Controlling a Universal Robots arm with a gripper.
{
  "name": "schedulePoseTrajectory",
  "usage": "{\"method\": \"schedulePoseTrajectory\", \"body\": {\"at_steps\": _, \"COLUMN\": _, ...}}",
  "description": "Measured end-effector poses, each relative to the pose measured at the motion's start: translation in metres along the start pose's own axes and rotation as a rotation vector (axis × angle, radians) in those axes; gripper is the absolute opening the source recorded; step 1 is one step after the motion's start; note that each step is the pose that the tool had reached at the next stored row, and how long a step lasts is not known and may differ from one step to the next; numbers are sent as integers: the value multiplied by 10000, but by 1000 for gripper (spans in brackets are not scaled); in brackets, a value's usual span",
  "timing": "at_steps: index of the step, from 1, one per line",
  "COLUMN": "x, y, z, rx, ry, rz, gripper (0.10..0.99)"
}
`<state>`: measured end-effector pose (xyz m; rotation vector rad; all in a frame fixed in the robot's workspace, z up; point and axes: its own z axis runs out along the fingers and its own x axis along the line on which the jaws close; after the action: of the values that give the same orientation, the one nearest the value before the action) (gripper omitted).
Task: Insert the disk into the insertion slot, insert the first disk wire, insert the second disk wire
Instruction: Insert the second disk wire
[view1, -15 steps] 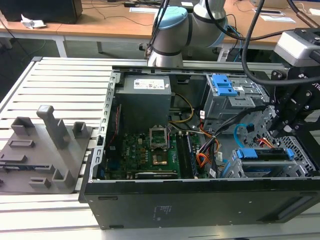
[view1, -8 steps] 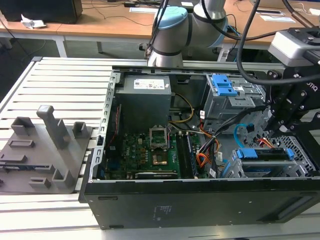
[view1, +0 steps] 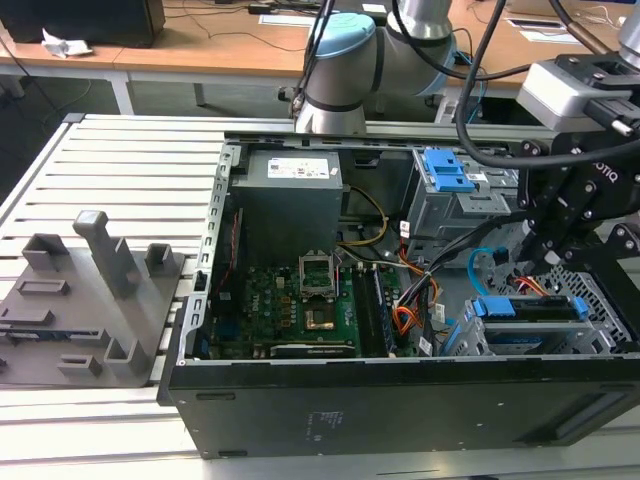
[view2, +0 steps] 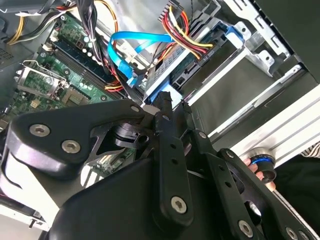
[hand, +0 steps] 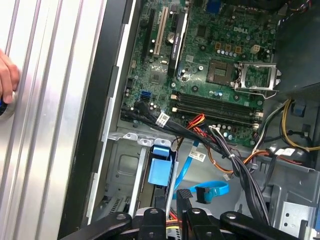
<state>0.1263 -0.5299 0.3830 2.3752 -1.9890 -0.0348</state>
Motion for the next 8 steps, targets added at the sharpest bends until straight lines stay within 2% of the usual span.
{"method": "schedulePoseTrajectory", "body": {"at_steps": 8, "x": -21, "y": 118, "z": 5, "rx": 0, "ry": 0, "rz": 0, "gripper": 239}}
